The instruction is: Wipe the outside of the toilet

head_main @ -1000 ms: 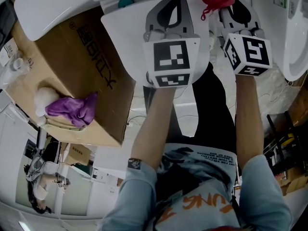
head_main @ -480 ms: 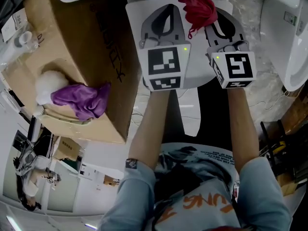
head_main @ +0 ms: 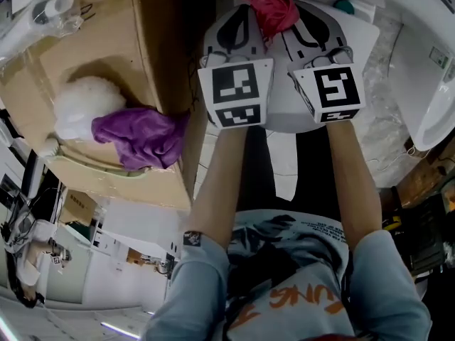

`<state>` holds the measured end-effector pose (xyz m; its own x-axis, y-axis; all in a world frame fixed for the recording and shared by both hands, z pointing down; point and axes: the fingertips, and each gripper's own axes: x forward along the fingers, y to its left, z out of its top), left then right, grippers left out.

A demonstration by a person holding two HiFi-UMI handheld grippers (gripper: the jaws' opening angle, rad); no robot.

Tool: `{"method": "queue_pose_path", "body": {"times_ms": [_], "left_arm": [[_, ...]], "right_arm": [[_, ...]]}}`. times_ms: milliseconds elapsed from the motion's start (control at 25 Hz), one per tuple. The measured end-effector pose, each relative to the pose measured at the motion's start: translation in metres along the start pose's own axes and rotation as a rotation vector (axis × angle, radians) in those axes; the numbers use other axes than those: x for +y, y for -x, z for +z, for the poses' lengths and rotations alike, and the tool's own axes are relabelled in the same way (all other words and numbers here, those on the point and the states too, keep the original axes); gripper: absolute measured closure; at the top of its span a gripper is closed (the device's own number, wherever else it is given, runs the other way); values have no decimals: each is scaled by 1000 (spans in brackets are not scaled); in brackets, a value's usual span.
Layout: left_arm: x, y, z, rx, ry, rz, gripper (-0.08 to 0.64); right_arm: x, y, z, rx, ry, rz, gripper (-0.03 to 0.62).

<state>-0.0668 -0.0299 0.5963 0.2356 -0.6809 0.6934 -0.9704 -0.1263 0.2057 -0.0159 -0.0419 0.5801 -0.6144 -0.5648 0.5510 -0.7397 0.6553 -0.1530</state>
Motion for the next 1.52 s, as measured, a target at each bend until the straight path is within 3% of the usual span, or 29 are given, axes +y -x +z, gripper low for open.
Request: {"method": "queue_pose_path", "body": {"times_ms": [320, 640, 1520], "left_arm": [[46, -18, -12, 25, 70, 44, 535], [65, -38, -18, 74, 61, 33, 535], [17, -59, -23, 117, 30, -37, 535]], "right_arm": [[15, -57, -3, 32, 11, 12, 517], [15, -90, -16, 80, 1, -15, 517], [-31, -75, -51, 146, -70, -70, 517]]}}
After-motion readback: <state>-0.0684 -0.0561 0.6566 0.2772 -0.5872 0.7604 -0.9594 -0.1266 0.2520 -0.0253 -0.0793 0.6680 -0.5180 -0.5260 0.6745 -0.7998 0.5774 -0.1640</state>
